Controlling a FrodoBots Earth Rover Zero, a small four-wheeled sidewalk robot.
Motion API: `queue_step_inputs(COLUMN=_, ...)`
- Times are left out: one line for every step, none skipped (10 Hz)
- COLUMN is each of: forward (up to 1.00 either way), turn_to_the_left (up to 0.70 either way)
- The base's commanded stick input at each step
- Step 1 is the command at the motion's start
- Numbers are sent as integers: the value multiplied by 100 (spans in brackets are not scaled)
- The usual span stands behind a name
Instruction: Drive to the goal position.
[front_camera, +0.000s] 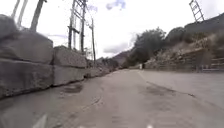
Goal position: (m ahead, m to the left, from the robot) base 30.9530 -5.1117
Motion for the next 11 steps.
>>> queue_step_inputs(forward=100, turn_to_the_left=0)
queue_step_inputs(forward=100, turn_to_the_left=0)
queue_step_inputs(forward=100, turn_to_the_left=0)
queue_step_inputs(forward=100, turn_to_the_left=0)
queue_step_inputs(forward=100, turn_to_the_left=0)
queue_step_inputs(forward=100, turn_to_the_left=0)
queue_step_inputs(forward=100, turn_to_the_left=0)
queue_step_inputs(forward=100, turn_to_the_left=0)
queue_step_inputs(forward=100, turn_to_the_left=0)
queue_step_inputs(forward=100, turn_to_the_left=0)
queue_step_inputs(forward=100, turn_to_the_left=0)
